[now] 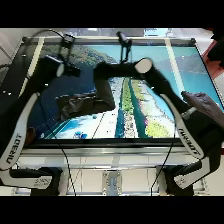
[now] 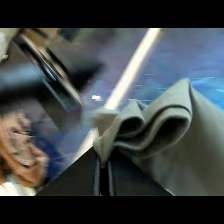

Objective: Fold the shirts.

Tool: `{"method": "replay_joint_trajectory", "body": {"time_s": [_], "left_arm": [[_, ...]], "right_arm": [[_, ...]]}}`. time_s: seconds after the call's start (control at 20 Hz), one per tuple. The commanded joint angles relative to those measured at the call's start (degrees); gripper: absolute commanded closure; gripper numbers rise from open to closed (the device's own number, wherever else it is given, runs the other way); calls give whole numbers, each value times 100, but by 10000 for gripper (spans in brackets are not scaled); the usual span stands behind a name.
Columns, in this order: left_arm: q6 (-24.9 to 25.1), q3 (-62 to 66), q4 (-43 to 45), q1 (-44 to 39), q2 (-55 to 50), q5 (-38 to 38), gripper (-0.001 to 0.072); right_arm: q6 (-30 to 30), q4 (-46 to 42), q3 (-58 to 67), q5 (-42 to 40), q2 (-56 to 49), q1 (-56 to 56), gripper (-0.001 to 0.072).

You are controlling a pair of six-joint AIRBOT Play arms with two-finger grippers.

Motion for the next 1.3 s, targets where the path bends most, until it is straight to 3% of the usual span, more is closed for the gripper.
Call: {"method": "replay_joint_trajectory", "body": {"time_s": [0.0, 0.2, 0.25, 0.3, 0.35, 0.45, 0.6, 0.85, 1.0, 1.15, 1.25], "left_arm": [[-385, 61, 328, 774, 496, -557, 694], [-358, 55, -9, 1064, 542, -710, 695], [-319, 55, -111, 1064, 542, -710, 695], [-295, 55, -219, 1064, 540, -704, 695], [-297, 55, -249, 1064, 540, -693, 695], [-297, 55, -282, 1064, 540, -691, 695], [-297, 55, -330, 1064, 540, -691, 695], [-299, 57, -470, 1064, 533, -579, 694], [-302, 55, -664, 1062, 533, -476, 694], [-295, 57, -739, 1062, 533, -479, 694], [-142, 55, -765, 1062, 533, -483, 691]], "right_arm": [[0, 890, 13, -1331, -710, 901, 691], [-44, 1751, 210, -2673, -1436, 1589, 662], [-44, 1921, 208, -2977, -1449, 1655, 419], [-42, 1989, 214, -3115, -1416, 1661, 115], [-44, 1980, 212, -3088, -1351, 1598, 70], [-50, 1532, 210, -2734, -1128, 1303, 71], [90, 13, 208, -1818, -691, 481, 120], [1360, -1512, 175, 916, -531, -1104, 120], [1499, -1488, -181, 1882, -713, -1493, 114], [1325, -894, -533, 1908, -1034, -1497, 96], [1185, -476, -568, 1910, -1309, -1421, 23]]}}
